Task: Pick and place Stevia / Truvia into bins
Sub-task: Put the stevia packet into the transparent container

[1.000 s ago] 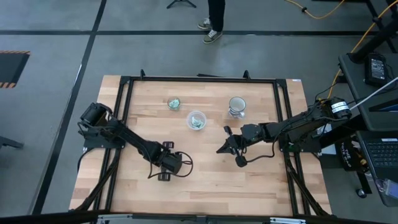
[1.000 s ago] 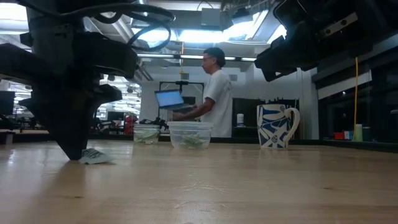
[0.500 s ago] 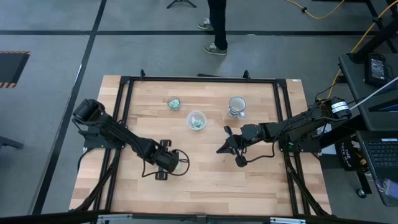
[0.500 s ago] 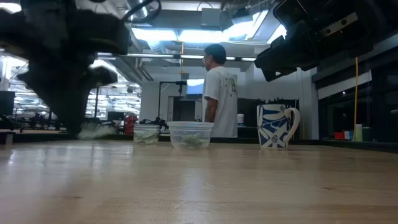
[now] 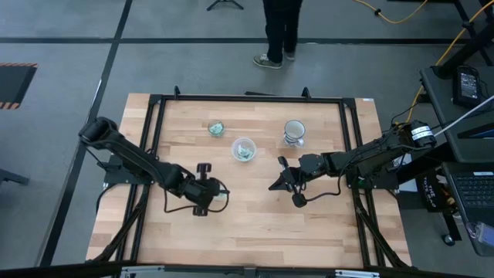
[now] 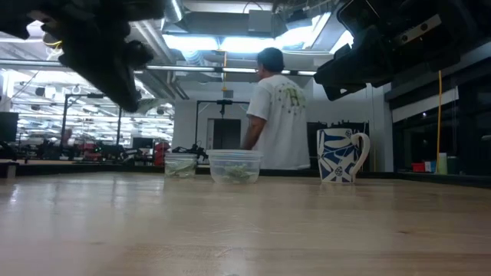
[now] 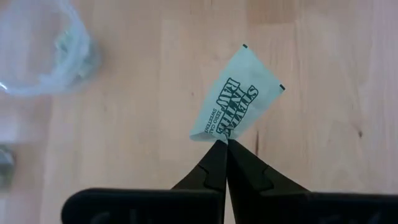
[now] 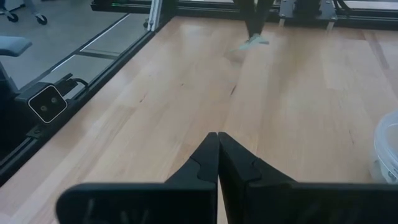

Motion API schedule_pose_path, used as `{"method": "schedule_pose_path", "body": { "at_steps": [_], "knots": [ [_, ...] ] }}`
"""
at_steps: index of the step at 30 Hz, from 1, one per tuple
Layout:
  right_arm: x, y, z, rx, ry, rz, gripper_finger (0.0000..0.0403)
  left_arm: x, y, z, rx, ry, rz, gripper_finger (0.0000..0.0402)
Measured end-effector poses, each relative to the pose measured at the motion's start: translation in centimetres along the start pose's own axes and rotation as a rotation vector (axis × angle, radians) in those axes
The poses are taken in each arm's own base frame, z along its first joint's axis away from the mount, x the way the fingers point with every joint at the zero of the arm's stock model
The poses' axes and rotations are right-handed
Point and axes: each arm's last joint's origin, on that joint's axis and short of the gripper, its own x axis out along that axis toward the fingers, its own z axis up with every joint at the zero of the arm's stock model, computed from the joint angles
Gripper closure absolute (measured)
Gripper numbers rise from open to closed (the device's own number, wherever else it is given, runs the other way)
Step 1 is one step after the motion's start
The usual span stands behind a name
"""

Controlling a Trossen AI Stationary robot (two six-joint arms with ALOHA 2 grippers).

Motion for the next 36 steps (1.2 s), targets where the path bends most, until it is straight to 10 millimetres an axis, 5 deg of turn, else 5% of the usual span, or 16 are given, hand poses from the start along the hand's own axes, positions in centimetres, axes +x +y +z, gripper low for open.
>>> {"method": "schedule_pose_path", "body": {
  "at_steps": [10, 25, 36],
  "knots": [
    [0.2, 1.4, 0.5, 0.044, -0.055, 0.008, 0.0397, 1.1, 0.5, -0.6, 0.007, -0.316, 0.018, 0.0399],
    [0.2, 0.9, 0.7, 0.048, -0.092, -0.227, 0.0396, 5.3, 3.2, 1.4, -0.005, -0.42, 0.137, 0.04],
    [0.0, -1.7, 0.9, 0.074, -0.123, -0.339, 0.0303, 5.5, 5.2, 2.4, 0.035, -0.479, 0.355, 0.04]
  ]
}}
